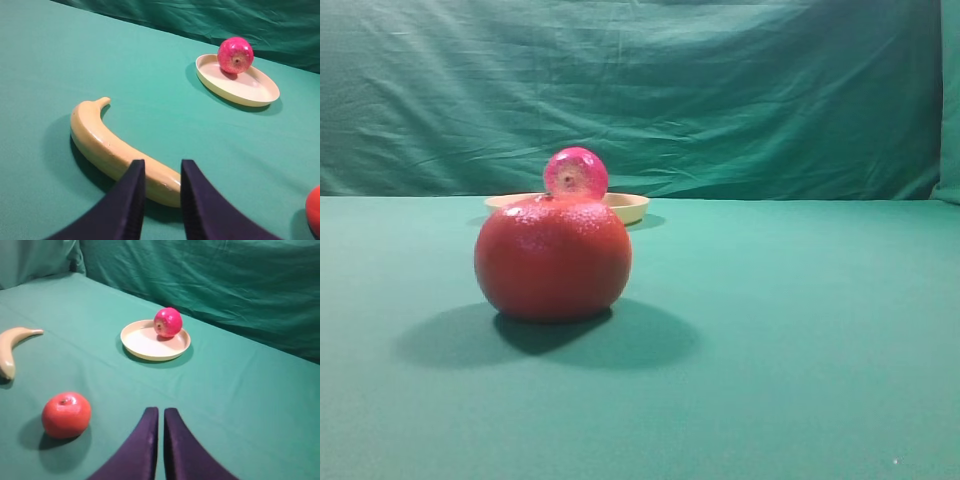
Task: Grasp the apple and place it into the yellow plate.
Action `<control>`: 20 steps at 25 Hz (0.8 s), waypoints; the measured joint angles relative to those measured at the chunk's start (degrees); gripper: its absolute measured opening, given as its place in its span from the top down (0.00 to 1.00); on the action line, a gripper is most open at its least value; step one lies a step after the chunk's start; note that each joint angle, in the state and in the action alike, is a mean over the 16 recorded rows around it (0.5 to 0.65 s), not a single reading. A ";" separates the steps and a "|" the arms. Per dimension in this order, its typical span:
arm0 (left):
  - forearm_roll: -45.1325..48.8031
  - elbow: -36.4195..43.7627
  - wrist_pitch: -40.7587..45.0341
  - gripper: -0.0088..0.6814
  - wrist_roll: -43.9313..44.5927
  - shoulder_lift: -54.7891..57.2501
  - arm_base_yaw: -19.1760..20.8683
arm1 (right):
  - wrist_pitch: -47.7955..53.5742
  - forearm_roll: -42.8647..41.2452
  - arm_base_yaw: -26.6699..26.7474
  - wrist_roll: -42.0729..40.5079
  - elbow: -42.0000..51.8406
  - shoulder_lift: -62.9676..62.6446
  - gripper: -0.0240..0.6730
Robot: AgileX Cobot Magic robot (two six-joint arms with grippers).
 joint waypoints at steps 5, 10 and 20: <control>0.00 0.00 0.00 0.76 0.00 0.00 0.00 | -1.61 0.00 -6.38 0.34 6.58 -4.30 0.97; 0.00 0.00 0.00 0.76 0.00 0.00 0.00 | -2.40 -0.01 -10.24 0.36 11.94 -6.37 0.97; 0.00 0.00 0.00 0.76 0.00 0.00 0.00 | -3.15 -0.34 -11.62 0.22 16.60 -7.11 0.97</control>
